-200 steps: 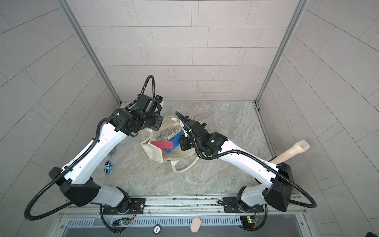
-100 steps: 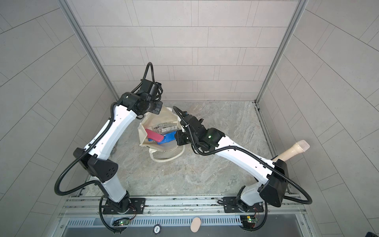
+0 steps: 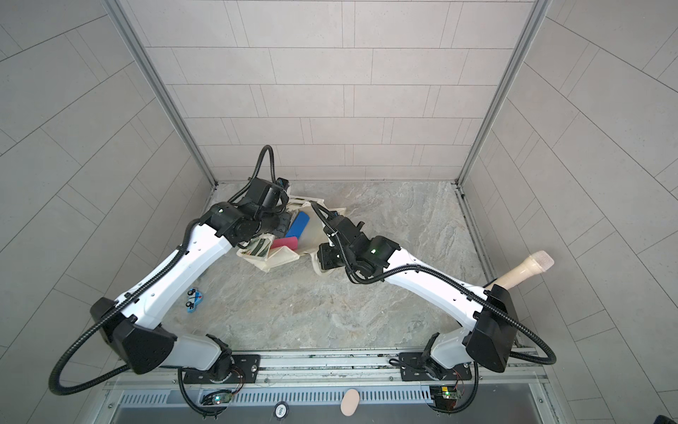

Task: Take out the compass set from the canvas bag
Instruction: Adjust the canvas bag at the center of the board.

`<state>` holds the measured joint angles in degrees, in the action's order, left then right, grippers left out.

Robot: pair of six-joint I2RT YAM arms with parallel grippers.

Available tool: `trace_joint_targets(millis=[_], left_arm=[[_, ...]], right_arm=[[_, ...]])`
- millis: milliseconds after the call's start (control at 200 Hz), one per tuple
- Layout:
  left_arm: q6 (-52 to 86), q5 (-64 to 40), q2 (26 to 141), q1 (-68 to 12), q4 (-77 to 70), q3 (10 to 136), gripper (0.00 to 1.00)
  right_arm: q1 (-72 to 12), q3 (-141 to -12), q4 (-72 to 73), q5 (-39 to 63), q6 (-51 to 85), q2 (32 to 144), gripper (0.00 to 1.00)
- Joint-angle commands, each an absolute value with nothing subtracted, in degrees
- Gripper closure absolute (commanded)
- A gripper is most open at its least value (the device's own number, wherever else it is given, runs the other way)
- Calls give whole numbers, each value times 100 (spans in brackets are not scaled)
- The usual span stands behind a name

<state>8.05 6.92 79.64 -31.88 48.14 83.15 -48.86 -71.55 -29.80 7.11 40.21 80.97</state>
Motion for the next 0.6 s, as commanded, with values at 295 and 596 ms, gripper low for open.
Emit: trace_joint_targets(millis=[295,596], left_arm=[[805,-767,7876,-3180,3949,8512,100],[978,-1245,7946,-3180,3717,8452,100]], right_arm=[[-4738,-6815,-1971,653,4684,8115,66],[-4716,-5732,174,846,5976,8740,85]])
